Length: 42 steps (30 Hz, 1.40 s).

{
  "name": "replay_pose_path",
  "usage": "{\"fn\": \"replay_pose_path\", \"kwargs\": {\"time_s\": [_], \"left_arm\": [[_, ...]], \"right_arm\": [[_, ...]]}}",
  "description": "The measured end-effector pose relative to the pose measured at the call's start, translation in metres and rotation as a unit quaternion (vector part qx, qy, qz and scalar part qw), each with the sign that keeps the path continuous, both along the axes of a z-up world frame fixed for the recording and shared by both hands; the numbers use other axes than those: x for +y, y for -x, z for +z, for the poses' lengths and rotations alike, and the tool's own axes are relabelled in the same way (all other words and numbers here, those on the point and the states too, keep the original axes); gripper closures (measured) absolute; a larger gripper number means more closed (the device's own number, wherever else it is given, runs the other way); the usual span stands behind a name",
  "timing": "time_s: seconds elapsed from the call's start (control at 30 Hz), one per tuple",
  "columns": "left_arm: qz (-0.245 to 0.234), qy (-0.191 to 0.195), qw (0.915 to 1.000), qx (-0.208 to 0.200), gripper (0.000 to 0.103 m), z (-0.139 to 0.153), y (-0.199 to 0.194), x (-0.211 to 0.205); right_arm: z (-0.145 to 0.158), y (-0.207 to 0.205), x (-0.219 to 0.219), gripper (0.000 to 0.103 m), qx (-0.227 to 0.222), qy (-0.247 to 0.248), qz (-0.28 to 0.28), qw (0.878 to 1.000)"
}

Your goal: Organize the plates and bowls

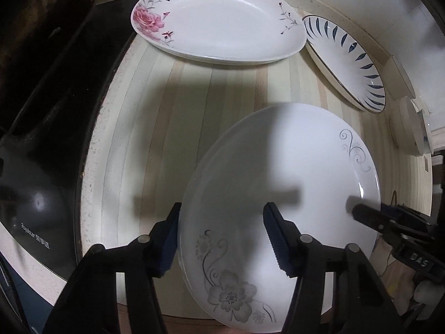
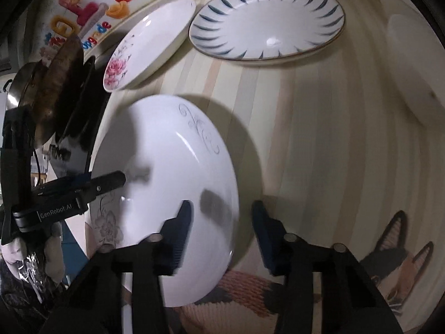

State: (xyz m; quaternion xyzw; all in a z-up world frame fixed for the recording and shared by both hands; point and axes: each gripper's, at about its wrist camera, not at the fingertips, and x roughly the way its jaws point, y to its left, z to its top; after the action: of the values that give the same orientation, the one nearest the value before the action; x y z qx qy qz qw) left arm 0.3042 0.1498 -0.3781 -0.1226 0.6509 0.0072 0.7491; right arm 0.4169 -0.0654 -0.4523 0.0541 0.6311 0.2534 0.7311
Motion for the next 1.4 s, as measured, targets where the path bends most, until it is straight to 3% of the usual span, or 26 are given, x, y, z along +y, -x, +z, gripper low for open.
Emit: {"fn": "replay_pose_path", "kwargs": {"time_s": [0.03,0.6,0.9,1.1,1.4], "left_arm": [[0.001,-0.001,1.0000,0.001,0.048,0.001,0.002,0.000],[-0.027,-0.005,0.9996,-0.012,0.047,0.034,0.024,-0.024],[-0.059,-0.007,0.9980,-0.019,0.047,0.056,0.038,-0.075],[-0.073,0.006,0.9972,-0.015,0.047,0.049,0.023,-0.117],[-0.115,0.014,0.9933,0.001,0.047,0.029,0.004,-0.174]], "right_arm": [[-0.003,-0.001,0.004,0.073,0.005,-0.007,0.005,1.000],[0.011,0.002,-0.026,0.073,0.024,0.013,-0.002,1.000],[0.039,0.011,-0.076,0.073,0.015,0.011,-0.020,1.000],[0.050,0.019,-0.118,0.073,0.016,0.013,-0.038,0.999],[0.033,0.032,-0.183,0.073,0.035,0.022,-0.079,0.996]]}}
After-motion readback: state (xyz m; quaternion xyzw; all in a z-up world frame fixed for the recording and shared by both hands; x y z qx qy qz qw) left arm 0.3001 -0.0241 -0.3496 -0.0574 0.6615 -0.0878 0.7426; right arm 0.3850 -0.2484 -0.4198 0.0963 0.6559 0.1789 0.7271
